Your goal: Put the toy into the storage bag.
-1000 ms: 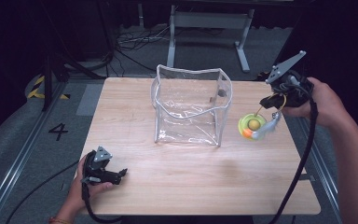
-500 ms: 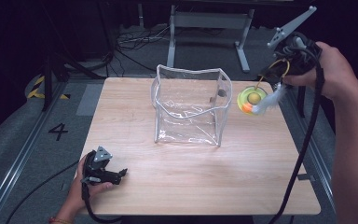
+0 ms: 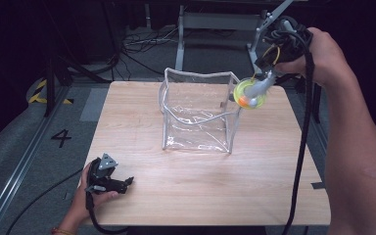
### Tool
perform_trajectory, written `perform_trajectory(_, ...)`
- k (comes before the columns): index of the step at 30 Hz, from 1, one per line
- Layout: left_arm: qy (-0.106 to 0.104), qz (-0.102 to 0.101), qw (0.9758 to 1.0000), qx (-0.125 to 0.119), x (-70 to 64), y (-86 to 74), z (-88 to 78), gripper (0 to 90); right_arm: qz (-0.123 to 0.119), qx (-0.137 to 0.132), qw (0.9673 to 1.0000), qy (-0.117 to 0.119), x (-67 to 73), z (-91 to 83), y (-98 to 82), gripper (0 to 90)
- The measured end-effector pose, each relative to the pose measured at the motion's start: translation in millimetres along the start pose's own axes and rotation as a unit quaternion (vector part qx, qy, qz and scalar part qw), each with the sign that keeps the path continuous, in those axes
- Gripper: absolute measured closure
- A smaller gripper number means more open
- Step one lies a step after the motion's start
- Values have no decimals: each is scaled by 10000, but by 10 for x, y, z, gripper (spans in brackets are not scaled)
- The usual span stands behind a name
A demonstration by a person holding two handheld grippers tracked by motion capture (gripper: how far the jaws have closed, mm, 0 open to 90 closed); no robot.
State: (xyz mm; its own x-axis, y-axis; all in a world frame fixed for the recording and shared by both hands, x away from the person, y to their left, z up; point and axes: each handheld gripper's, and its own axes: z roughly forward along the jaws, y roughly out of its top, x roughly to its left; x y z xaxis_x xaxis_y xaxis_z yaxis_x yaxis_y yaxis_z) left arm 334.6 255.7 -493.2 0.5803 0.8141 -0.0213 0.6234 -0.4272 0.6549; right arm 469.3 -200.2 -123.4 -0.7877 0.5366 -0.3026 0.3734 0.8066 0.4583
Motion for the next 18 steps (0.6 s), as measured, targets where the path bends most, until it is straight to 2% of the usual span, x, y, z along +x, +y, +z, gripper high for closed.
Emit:
perform_trajectory(9,-4,-1,10000,1,0,0,0,10,-82,-66,9999,69,58,167,258,885)
perform_trajectory(18,-3,1,10000,0,0,0,0,10,-89,-48,9997,226,70,378,388,884)
